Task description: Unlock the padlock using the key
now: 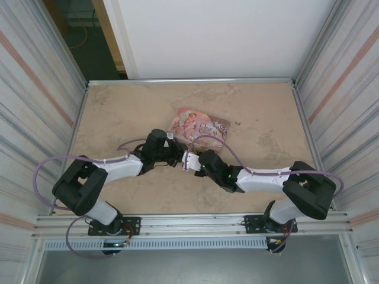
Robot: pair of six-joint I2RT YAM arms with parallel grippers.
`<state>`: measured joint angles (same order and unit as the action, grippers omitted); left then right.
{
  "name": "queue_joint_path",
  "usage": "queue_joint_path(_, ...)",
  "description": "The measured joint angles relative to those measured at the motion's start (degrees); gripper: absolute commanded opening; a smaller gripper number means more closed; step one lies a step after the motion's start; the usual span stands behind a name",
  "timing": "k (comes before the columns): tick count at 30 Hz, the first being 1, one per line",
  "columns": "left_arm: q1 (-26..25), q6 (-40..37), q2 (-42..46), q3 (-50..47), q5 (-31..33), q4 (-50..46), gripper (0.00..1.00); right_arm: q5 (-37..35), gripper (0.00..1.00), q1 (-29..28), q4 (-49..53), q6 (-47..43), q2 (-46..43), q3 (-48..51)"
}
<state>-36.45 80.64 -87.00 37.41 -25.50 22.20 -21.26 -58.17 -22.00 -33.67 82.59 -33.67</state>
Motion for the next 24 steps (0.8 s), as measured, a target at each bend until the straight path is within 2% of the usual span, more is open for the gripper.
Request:
queue_joint_path(16,0.5,0.7,0.0,0.0,0.1,1.0,0.0,-1.0,0.0,0.0,-3.0,3.5,1.1,0.2)
queue_joint_path(24,0.5,0.7,0.0,0.0,0.7,1.4,0.0,-1.2,0.0,0.0,-5.6,9.0,1.6,0.9)
